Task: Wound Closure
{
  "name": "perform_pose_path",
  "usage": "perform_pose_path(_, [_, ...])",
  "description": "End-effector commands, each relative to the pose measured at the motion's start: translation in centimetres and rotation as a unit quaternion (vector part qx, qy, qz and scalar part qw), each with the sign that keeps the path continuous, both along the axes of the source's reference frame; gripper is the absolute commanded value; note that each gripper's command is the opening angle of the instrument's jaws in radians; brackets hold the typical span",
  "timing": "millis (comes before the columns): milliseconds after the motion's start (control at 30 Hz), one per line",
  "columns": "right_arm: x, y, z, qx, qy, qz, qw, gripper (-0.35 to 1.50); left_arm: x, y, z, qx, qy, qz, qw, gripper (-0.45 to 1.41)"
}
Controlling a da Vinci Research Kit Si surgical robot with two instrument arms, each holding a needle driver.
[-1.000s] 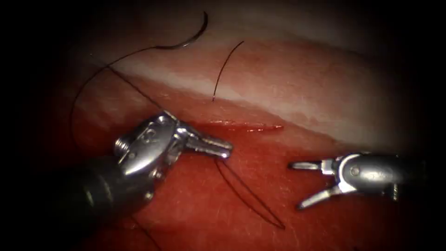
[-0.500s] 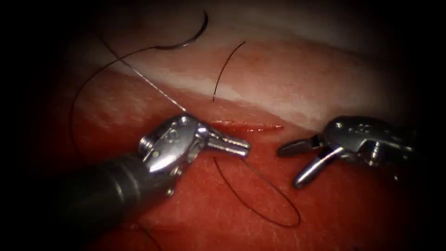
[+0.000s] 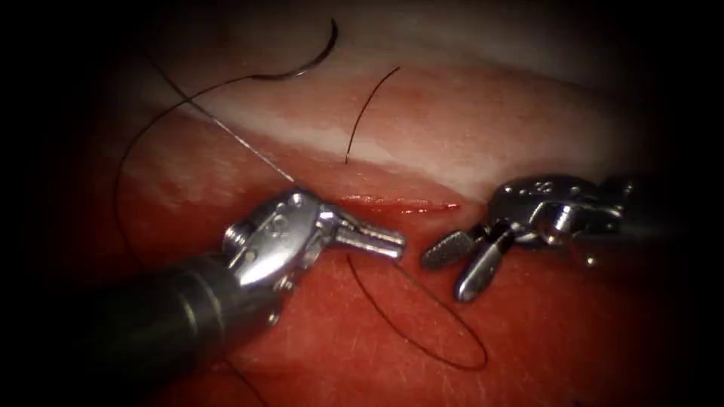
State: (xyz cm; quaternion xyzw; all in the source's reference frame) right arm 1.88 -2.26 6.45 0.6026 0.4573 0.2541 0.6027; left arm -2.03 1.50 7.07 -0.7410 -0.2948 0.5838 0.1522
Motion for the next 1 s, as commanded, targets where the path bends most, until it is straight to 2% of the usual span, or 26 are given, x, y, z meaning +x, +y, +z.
perform_pose_path(33, [0.11,0.01,0.02,0.003,0.006,-0.002,1.000,0.93,-0.05,0.02,0.07,0.000,0.002,0.000,1.000,-0.45])
perform_pose_path(267, [0.27,-0.03,0.02,0.022,0.016,-0.007,1.000,0.88,-0.07,0.03,0.07,-0.003,0.003,-0.002,1.000,-0.45])
perform_pose_path(433, [0.40,-0.04,0.05,0.048,0.005,-0.010,0.999,0.76,-0.07,0.03,0.07,-0.003,0.003,-0.002,1.000,-0.45])
perform_pose_path(500, [0.44,-0.07,0.08,0.061,0.000,-0.015,0.998,0.57,-0.06,0.02,0.06,-0.003,0.003,-0.002,1.000,-0.45])
perform_pose_path(533, [0.45,-0.08,0.10,0.062,0.003,-0.019,0.998,0.10,-0.06,0.02,0.05,-0.003,0.003,-0.002,1.000,-0.45])
perform_pose_path(567, [0.45,-0.08,0.10,0.061,0.003,-0.019,0.998,-0.03,-0.06,0.02,0.05,-0.003,0.003,-0.002,1.000,-0.45])
perform_pose_path(600, [0.44,-0.07,0.10,0.061,0.003,-0.019,0.998,-0.26,-0.06,0.02,0.05,-0.003,0.003,-0.002,1.000,-0.45])
perform_pose_path(633, [0.44,-0.05,0.10,0.061,-0.001,-0.014,0.998,-0.35,-0.06,0.02,0.05,-0.003,0.003,-0.002,1.000,-0.45])
perform_pose_path(800, [0.41,0.07,0.08,0.056,-0.013,0.008,0.998,-0.35,-0.06,0.03,0.05,-0.003,0.003,-0.002,1.000,-0.45])
perform_pose_path(900, [0.38,0.07,0.10,0.047,-0.012,0.015,0.999,-0.35,-0.04,0.08,0.02,0.002,0.021,-0.017,1.000,-0.45])
perform_pose_path(933, [0.36,0.07,0.11,0.043,-0.009,0.020,0.999,-0.35,-0.01,0.11,0.00,0.005,0.031,-0.026,0.999,-0.03])
perform_pose_path(967, [0.34,0.07,0.12,0.045,-0.007,0.024,0.999,-0.35,0.03,0.14,-0.01,0.007,0.037,-0.030,0.999,0.20])
perform_pose_path(1000, [0.33,0.07,0.12,0.046,-0.004,0.027,0.999,-0.35,0.06,0.17,-0.03,0.009,0.042,-0.034,0.999,0.34])
